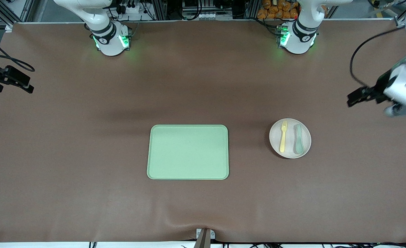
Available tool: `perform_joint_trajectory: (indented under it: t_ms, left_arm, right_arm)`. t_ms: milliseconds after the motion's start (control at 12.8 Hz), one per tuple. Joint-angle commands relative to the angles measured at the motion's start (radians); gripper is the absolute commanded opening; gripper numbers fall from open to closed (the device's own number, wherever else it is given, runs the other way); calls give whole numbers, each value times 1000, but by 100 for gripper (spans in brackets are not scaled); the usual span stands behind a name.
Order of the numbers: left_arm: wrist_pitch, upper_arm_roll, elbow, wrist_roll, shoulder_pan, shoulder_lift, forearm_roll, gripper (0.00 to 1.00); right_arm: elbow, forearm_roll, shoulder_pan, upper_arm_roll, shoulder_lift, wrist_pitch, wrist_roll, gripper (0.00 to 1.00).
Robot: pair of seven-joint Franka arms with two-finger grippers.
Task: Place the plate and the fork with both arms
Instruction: 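Move the left gripper down to the white plate's rim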
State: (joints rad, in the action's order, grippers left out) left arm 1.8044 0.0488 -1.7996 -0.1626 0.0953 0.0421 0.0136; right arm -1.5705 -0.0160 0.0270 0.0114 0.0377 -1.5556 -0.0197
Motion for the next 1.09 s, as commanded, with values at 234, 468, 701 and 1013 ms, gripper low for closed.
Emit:
perform_joint_trajectory:
  t_ms: [234,468,701,1013]
  left_arm:
    - [513,-3,-352,3,-3,89,-14,100]
    - [602,-4,-371,5,-14,189,-14,100]
    - [653,-6,-371,5,-28,268,-55,90]
    - [684,-7,-369,6,-28,329,-119,68]
  right_arm:
    - [6,-13,2,2,2,8,-11,100]
    - [6,-13,2,2,2,8,-11,100]
    - [6,-13,2,2,2,8,-11,100]
    - [7,-13,2,2,2,8,-11,100]
